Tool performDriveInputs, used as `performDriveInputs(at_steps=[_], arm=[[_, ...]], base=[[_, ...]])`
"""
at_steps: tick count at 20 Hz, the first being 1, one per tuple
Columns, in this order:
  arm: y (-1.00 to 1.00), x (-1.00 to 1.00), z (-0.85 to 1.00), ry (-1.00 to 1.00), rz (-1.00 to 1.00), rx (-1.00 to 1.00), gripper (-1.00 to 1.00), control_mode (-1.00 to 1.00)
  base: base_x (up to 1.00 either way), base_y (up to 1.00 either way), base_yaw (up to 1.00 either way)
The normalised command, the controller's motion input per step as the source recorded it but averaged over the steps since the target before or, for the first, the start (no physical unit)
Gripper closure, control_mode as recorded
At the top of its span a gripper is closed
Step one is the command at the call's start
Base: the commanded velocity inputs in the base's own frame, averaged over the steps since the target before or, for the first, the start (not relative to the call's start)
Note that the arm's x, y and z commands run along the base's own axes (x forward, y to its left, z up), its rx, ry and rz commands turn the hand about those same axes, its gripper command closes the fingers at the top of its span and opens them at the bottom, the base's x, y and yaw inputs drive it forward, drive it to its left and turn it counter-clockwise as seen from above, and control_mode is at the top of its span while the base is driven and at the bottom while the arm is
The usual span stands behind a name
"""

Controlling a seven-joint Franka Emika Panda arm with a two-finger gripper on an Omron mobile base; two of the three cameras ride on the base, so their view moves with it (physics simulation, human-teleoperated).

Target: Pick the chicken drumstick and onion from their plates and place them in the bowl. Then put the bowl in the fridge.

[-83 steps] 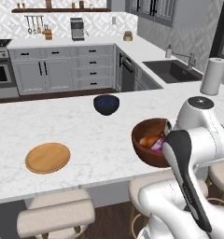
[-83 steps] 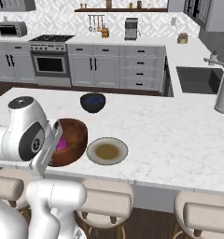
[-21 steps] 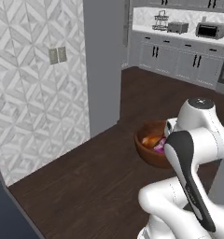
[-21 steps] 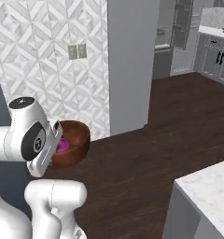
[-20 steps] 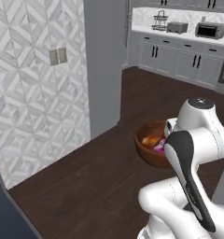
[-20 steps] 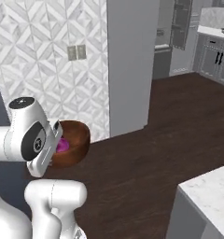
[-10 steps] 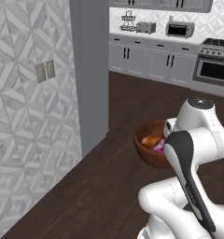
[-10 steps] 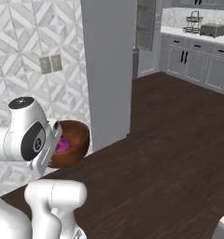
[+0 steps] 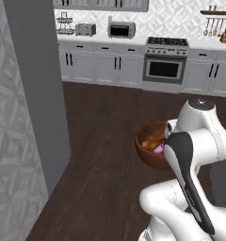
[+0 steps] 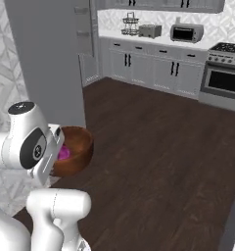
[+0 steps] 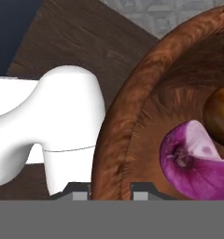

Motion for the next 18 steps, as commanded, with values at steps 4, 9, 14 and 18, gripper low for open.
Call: performDriveInputs(at_steps=[4, 9, 14, 18], arm=[[0.00, 0.00, 0.00, 0.00, 0.00, 0.00, 1.00, 1.00], [0.00, 0.00, 0.00, 0.00, 0.00, 0.00, 1.00, 1.00], [0.00, 0.00, 0.00, 0.00, 0.00, 0.00, 1.00, 1.00], [0.00, 0.00, 0.00, 0.00, 0.00, 0.00, 1.00, 1.00]], base=[[1.00, 0.09, -0.41], [1.00, 0.39, -0.28], [1.00, 0.77, -0.14], [1.00, 0.54, -0.04]])
